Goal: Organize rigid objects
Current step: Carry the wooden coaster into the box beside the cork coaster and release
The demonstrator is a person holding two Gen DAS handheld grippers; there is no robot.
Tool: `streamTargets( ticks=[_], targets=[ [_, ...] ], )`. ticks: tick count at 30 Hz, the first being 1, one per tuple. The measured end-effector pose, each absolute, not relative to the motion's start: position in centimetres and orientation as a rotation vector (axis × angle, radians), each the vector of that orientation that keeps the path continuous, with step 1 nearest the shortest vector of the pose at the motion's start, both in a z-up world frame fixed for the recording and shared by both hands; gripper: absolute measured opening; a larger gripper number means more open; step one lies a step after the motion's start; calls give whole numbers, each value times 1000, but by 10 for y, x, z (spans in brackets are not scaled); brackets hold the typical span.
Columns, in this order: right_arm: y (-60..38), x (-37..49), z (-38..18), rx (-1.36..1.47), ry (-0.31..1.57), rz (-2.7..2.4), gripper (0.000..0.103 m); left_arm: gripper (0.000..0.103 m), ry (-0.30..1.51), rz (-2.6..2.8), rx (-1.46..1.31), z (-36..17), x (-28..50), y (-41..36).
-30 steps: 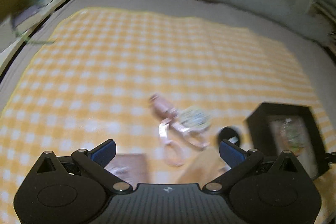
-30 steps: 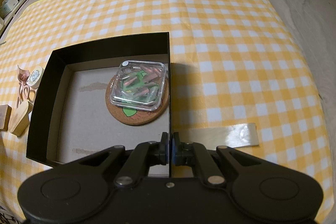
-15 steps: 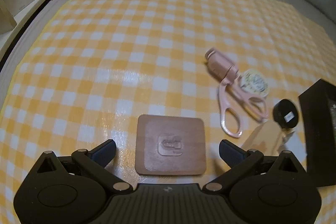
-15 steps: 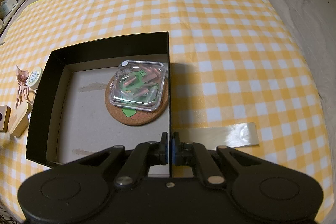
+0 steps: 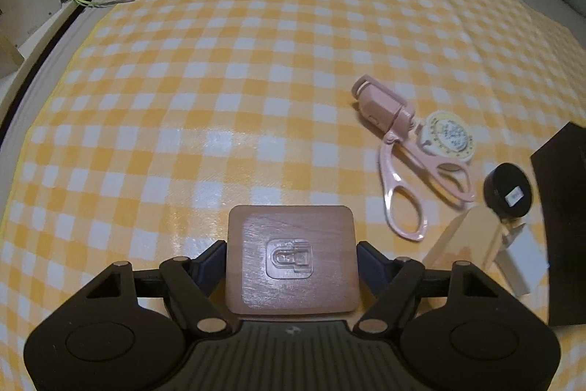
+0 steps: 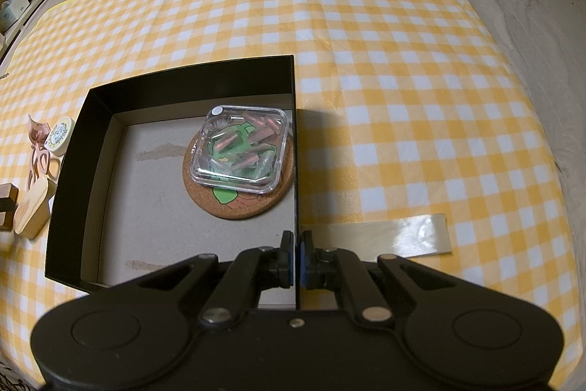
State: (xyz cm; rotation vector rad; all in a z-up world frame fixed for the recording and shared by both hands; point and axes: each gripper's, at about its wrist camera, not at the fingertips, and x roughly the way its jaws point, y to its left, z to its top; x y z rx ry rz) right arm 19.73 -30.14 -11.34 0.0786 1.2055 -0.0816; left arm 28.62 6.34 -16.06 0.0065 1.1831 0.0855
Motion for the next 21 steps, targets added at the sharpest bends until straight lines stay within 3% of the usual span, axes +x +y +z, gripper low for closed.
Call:
streamTargets(
  ticks=[12, 21],
  targets=[
    [-302, 197, -115, 83, 1205, -80, 3, 76, 1028, -40, -95, -82, 296, 15],
    [-302, 196, -113, 80, 1205, -81, 3, 76, 997, -226, -122, -64, 295, -73]
  ],
)
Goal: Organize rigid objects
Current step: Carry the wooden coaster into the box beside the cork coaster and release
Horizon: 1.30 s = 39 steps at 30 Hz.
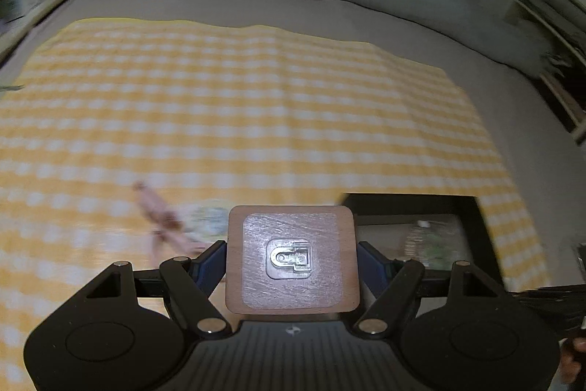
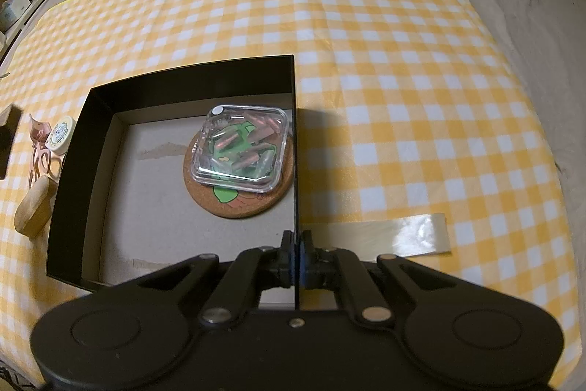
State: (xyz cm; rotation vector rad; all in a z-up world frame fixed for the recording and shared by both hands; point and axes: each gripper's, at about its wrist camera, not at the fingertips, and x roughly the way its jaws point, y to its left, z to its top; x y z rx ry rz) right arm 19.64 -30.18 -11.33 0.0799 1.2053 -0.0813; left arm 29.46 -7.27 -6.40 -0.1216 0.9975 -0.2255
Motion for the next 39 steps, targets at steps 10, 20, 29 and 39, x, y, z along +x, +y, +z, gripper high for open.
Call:
streamTargets(
  ticks=[10, 20, 29, 39],
  targets=[
    [-304, 194, -115, 82, 1206, -76, 4, 76, 1026, -311, -123, -86, 301, -140],
    [-303, 192, -114, 85, 1207, -71, 4, 76, 1045, -279, -134, -106, 322, -165],
    [-303, 190, -113, 87, 1207, -69, 4, 77, 1033, -276, -129, -114, 329, -169],
    [-303, 189, -112, 91, 1206, -69, 4, 89, 1028, -296, -124, -106, 322, -164]
  ],
)
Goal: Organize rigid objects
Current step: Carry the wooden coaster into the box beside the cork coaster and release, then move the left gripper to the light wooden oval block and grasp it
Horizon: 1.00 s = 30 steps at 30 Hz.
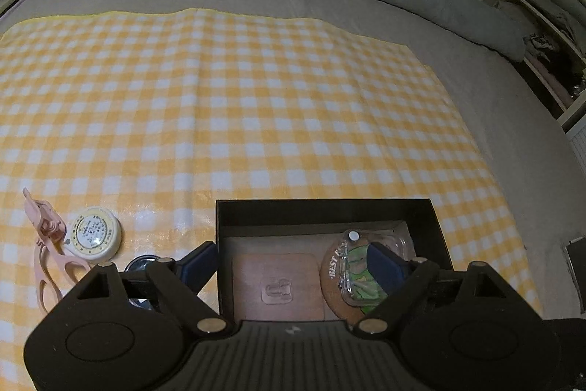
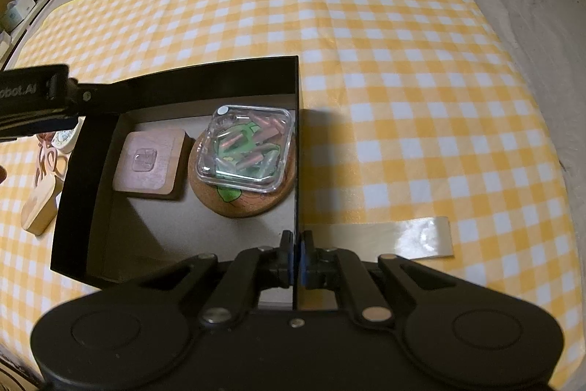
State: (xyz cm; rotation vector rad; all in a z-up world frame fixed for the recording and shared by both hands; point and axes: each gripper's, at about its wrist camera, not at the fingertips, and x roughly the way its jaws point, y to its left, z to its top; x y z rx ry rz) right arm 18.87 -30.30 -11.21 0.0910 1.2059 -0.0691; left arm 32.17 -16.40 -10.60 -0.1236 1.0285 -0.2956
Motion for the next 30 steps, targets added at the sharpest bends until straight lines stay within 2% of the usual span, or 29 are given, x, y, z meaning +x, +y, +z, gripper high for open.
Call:
streamTargets(
  ticks=[8, 21, 30],
  targets=[
    [-303, 189, -112, 90, 1207, -70, 4, 91, 1031, -313, -97, -99, 313, -158],
    [-303, 190, -112, 87, 1209, -72, 4, 103, 1011, -411, -53, -80, 279, -156],
    [-302, 190, -112, 86, 1209, -73, 4, 103, 997, -412, -30, -74, 259, -130]
  ],
)
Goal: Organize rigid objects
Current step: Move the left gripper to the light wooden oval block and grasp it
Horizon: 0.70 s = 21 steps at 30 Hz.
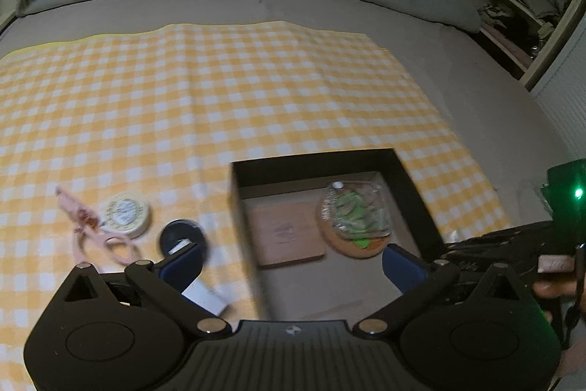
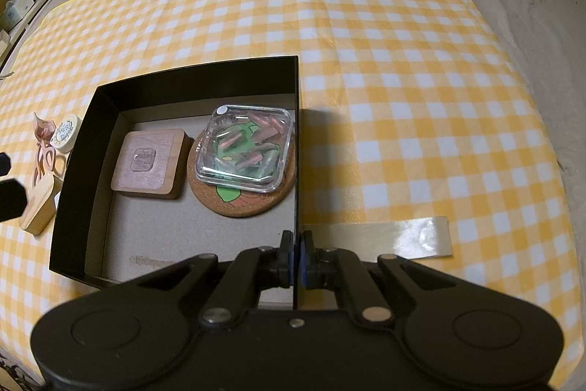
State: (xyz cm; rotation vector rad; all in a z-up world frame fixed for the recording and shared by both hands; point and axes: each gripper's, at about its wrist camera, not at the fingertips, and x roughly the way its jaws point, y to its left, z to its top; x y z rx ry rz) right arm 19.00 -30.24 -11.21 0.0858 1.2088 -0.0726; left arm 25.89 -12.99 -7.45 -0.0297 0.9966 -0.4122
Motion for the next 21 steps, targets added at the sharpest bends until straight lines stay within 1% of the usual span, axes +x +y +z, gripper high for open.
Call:
streamTargets(
  ticks=[9, 21],
  targets=[
    [-302, 190, -112, 87, 1209, -73, 4, 103, 1033, -309, -15, -90, 262, -79],
    [-302, 190, -112, 86, 1208, -74, 4, 103, 1146, -215, 175, -135, 271, -29]
  ],
)
